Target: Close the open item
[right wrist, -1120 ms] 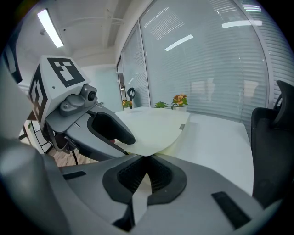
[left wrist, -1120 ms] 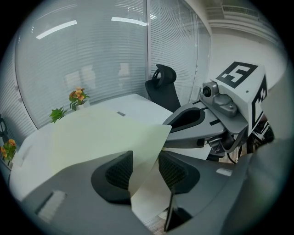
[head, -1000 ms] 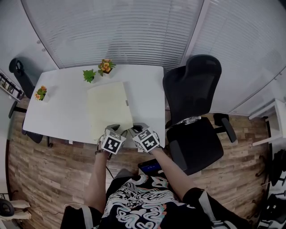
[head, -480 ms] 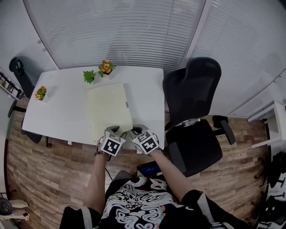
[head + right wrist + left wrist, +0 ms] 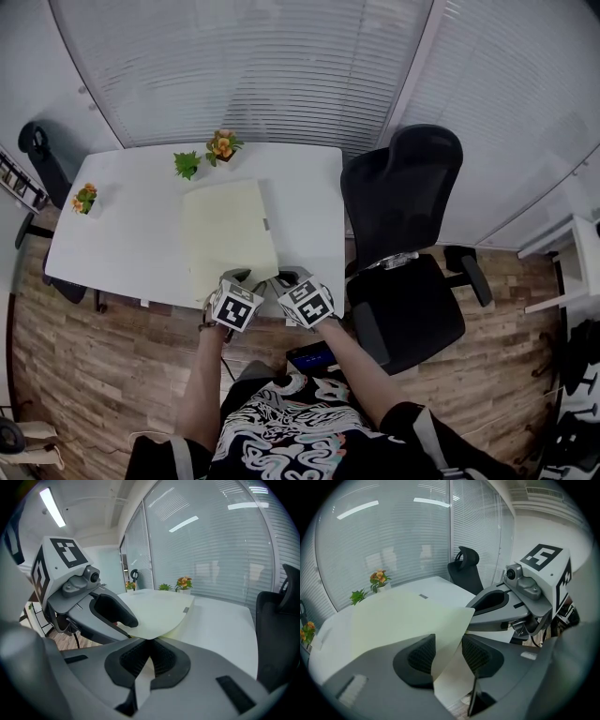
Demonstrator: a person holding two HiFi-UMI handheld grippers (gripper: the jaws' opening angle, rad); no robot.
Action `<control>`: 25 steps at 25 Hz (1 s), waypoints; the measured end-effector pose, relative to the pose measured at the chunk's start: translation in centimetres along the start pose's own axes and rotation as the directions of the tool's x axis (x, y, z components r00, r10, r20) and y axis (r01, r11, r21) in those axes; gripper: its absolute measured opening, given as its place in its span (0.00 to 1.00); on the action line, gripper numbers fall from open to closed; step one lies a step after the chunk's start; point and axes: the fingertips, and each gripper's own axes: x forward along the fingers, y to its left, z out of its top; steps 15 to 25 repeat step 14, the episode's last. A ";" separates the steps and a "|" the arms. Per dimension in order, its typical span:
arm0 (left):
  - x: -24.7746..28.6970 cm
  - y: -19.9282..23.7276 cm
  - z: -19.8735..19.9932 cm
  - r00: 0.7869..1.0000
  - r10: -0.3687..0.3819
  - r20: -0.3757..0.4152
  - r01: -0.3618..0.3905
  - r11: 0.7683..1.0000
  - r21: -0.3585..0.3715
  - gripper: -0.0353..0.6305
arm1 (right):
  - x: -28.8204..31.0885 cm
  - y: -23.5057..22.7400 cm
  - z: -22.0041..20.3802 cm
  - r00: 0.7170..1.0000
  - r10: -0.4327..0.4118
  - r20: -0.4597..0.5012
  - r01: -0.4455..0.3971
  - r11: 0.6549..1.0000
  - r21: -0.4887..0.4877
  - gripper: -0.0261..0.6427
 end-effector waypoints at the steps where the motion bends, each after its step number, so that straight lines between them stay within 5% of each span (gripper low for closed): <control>1: 0.0 0.0 0.0 1.000 -0.002 0.001 0.002 1.000 0.001 0.31 | 0.0 0.0 0.0 1.000 0.000 0.000 0.000 1.000 0.000 0.04; 25: 0.1 0.1 0.1 1.000 -0.007 0.001 0.007 1.000 0.003 0.31 | 0.1 -0.1 0.1 1.000 -0.001 0.008 0.001 1.000 0.009 0.04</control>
